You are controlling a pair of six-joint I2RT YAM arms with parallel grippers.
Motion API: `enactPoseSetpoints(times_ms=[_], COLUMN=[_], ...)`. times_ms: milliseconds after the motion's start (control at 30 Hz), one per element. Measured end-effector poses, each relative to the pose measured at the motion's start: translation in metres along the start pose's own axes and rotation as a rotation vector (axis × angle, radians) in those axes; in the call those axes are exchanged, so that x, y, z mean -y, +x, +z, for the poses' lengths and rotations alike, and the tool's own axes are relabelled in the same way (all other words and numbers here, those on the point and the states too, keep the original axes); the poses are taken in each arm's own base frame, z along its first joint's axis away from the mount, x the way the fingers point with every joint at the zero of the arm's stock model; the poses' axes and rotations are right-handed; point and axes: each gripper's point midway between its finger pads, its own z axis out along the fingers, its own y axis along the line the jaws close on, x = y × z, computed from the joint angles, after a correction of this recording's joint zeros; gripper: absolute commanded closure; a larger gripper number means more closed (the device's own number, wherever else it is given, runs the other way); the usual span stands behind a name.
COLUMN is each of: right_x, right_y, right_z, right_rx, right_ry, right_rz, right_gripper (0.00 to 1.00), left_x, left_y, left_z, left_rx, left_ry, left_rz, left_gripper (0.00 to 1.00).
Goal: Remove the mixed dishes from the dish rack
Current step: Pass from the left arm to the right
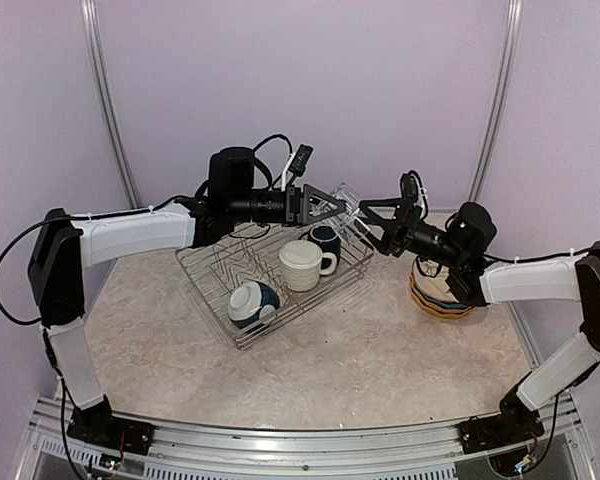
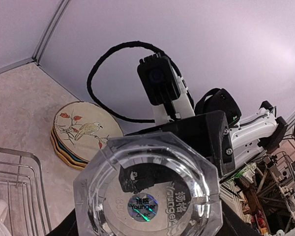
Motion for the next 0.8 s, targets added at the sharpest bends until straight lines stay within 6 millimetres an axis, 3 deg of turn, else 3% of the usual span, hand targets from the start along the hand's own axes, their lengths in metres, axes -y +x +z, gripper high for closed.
enactPoseSetpoints(times_ms=[67, 233, 500, 633, 800], right_x=[0.000, -0.008, -0.021, -0.034, -0.030], right_y=[-0.001, -0.008, -0.019, -0.015, -0.012], right_z=[0.001, -0.002, -0.008, -0.011, -0.010], right_rx=[0.001, 0.035, 0.088, 0.058, 0.027], right_ry=[0.005, -0.021, -0.016, -0.023, 0.023], right_rz=[-0.006, -0.024, -0.039, -0.091, -0.125], right_gripper=[0.30, 0.61, 0.98, 1.00, 1.00], left_x=[0.004, 0.007, 0.005, 0.015, 0.011], left_y=[0.002, 0.000, -0.002, 0.004, 0.009], left_z=[0.001, 0.011, 0.031, 0.032, 0.031], left_rx=[-0.019, -0.042, -0.051, -0.079, -0.083], left_ry=[0.026, 0.075, 0.132, 0.183, 0.187], left_rz=[0.030, 0.070, 0.063, 0.021, 0.019], left_gripper=[0.89, 0.89, 0.91, 0.91, 0.89])
